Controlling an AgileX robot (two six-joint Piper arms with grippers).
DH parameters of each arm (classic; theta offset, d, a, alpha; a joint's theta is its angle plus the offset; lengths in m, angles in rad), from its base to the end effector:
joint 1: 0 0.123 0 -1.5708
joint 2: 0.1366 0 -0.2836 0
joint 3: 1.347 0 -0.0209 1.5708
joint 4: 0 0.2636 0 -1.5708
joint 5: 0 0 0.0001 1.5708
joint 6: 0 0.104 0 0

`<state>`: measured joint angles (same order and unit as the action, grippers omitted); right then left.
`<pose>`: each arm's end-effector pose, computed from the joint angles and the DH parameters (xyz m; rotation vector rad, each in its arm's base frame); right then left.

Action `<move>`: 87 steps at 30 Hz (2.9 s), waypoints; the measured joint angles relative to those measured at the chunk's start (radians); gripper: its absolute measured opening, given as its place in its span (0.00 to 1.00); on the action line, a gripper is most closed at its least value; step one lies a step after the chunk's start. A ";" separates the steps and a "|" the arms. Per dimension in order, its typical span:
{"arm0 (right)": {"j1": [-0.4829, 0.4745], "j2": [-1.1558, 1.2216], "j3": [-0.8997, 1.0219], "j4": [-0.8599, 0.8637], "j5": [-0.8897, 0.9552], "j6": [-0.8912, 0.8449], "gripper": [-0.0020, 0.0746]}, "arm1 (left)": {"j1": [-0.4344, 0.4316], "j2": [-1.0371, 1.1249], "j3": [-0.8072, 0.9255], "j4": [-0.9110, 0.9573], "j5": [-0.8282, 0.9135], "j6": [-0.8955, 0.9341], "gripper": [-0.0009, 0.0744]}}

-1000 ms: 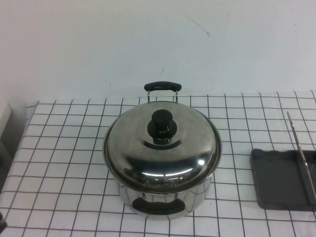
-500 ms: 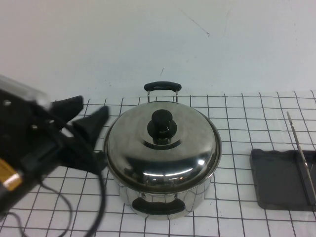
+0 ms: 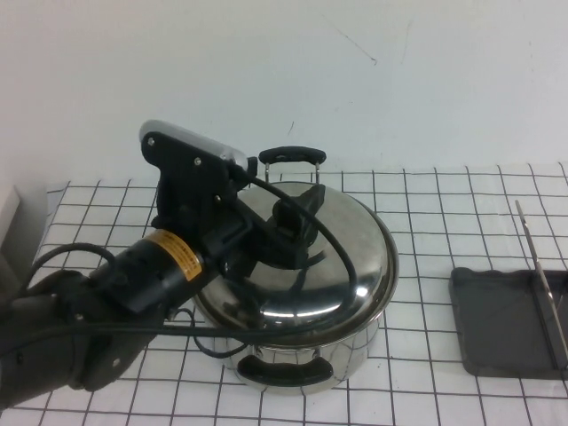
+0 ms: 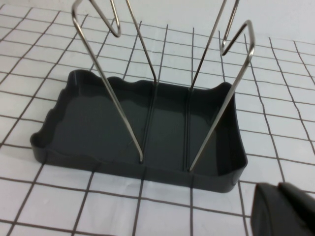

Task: Put pot lid on rack
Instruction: Open the pot, then hand over the pot lid

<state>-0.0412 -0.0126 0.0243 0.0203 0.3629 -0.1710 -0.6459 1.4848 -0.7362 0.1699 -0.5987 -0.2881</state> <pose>0.0795 -0.0025 0.1692 -0.1080 1.8569 -0.1274 0.2643 -0.2116 0.2535 0.4878 1.6124 -0.6806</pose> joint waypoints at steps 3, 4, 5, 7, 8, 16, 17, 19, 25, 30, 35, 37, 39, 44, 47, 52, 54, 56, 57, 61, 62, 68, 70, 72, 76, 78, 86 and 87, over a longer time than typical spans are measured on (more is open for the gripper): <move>0.000 0.000 0.000 0.000 0.000 0.000 0.02 | -0.002 0.053 -0.004 0.007 -0.052 -0.027 0.90; 0.000 0.000 0.000 0.000 0.000 0.000 0.02 | -0.007 0.067 -0.004 0.007 -0.062 -0.030 0.90; 0.000 0.000 0.000 0.000 0.000 0.000 0.02 | -0.008 0.078 -0.004 0.007 -0.069 -0.032 0.90; 0.000 0.000 0.000 0.000 0.000 0.000 0.02 | -0.011 0.103 -0.004 0.009 -0.085 -0.032 0.90; 0.000 0.000 0.000 0.000 0.000 0.000 0.02 | -0.011 0.113 -0.004 0.009 -0.094 -0.032 0.90; 0.000 0.000 0.000 0.000 0.000 0.000 0.02 | -0.011 0.169 -0.020 0.009 -0.105 -0.036 0.84; 0.000 0.000 0.000 0.000 0.000 0.000 0.02 | -0.011 0.169 -0.025 0.009 -0.103 -0.036 0.81; 0.000 0.000 0.000 0.000 0.000 0.000 0.02 | -0.011 0.171 -0.040 0.009 -0.094 -0.036 0.68; 0.000 0.000 0.000 0.000 0.000 0.000 0.02 | -0.014 0.168 -0.087 0.060 -0.046 -0.036 0.43; 0.000 0.000 0.000 0.000 0.000 0.002 0.02 | -0.049 0.107 -0.146 0.147 0.016 -0.002 0.43; 0.000 0.000 0.000 0.000 0.000 0.002 0.02 | -0.068 0.031 -0.166 0.167 0.021 -0.004 0.43; 0.000 0.000 0.000 0.000 0.000 0.002 0.02 | -0.068 0.008 -0.166 0.163 0.011 -0.049 0.43; 0.000 0.000 0.000 0.000 0.000 0.002 0.02 | -0.068 -0.014 -0.166 0.163 -0.023 -0.157 0.43; 0.000 0.000 0.000 0.000 0.000 0.002 0.02 | -0.068 -0.042 -0.166 0.163 -0.135 -0.491 0.43; 0.000 0.000 0.000 0.000 0.000 0.002 0.02 | -0.068 -0.042 -0.166 0.163 -0.135 -0.590 0.43; 0.000 0.000 0.000 0.000 0.000 0.002 0.02 | -0.068 -0.036 -0.166 0.146 -0.162 -0.729 0.43; 0.000 0.000 0.000 0.000 0.000 0.002 0.02 | -0.068 -0.020 -0.166 0.140 -0.202 -0.778 0.43; 0.000 0.000 0.000 0.000 0.000 0.002 0.02 | -0.068 0.005 -0.166 0.135 -0.253 -0.823 0.43; 0.000 0.000 0.000 0.000 0.000 0.002 0.02 | -0.068 0.025 -0.166 0.135 -0.296 -0.848 0.43; 0.000 0.000 0.000 0.038 -0.008 0.025 0.02 | -0.068 0.106 -0.166 0.130 -0.461 -0.888 0.43; 0.000 0.000 0.000 0.090 -0.015 0.057 0.02 | -0.068 0.131 -0.166 0.126 -0.485 -0.896 0.43; 0.000 0.000 0.002 0.678 -0.048 0.324 0.02 | -0.068 0.257 -0.172 0.064 -0.514 -1.026 0.43; 0.000 0.000 0.002 0.763 -0.066 0.340 0.02 | -0.068 0.284 -0.172 0.055 -0.514 -1.070 0.43; 0.000 0.000 0.002 0.818 -0.096 0.330 0.02 | -0.068 0.294 -0.172 0.055 -0.512 -1.090 0.43; 0.000 0.000 0.002 0.929 -0.142 0.323 0.02 | -0.068 0.296 -0.202 0.059 -0.512 -1.102 0.43; 0.000 0.000 0.002 1.016 -0.147 0.268 0.02 | -0.068 0.296 -0.233 0.074 -0.512 -1.102 0.43; 0.000 0.010 -0.071 1.549 -0.072 -0.391 0.03 | -0.068 0.296 -0.342 0.152 -0.523 -1.102 0.43; 0.000 0.026 -0.096 1.601 -0.068 -0.499 0.04 | -0.068 0.296 -0.349 0.157 -0.525 -1.097 0.43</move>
<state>-0.0412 0.0138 -0.0719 1.6216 0.2953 -0.6696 -0.7139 1.7804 -1.0857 0.3271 -1.1240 -1.3847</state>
